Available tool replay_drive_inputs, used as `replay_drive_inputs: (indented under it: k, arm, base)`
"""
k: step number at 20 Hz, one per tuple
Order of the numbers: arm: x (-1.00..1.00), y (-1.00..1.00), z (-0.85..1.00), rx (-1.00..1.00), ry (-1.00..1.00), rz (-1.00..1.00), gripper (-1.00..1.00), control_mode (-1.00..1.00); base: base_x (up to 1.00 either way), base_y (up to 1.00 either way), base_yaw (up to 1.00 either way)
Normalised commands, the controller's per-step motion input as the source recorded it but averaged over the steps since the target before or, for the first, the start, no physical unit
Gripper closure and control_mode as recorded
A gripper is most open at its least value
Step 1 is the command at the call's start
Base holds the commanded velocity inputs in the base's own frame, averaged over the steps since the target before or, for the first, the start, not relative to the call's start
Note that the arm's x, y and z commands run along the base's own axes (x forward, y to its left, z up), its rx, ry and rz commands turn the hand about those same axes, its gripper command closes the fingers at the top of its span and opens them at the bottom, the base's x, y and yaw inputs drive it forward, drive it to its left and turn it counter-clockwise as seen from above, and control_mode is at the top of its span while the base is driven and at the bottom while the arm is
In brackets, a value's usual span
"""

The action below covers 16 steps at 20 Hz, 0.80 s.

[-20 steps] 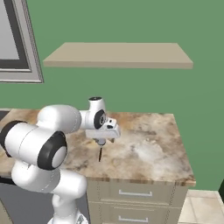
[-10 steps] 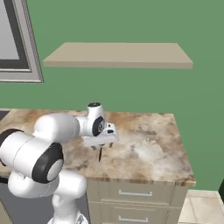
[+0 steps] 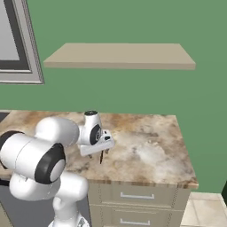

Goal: Organize the utensils by type. Pick up the wooden spoons from the counter and place them in the open cabinet. Then pick up the metallic utensils from the counter and place them in the open drawer.

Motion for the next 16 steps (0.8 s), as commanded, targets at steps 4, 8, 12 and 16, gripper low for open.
replay_drive_inputs:
  k: [4,8,12,16]
  arm:
    - [0.04,0.00,-0.27,0.00,0.02,0.14,-1.00,-1.00]
    - [0.12,-0.02,-0.17,0.00,0.00,0.12,-1.00,-1.00]
    - [0.07,-0.11,-0.10,0.00,0.00,0.09,-1.00,-1.00]
    - [0.06,-0.21,-0.17,0.00,0.00,0.02,-1.00,-1.00]
  base:
    - [0.00,0.00,0.00]
    - [0.00,0.00,0.00]
    - [0.00,0.00,0.00]
    - [0.00,0.00,0.00]
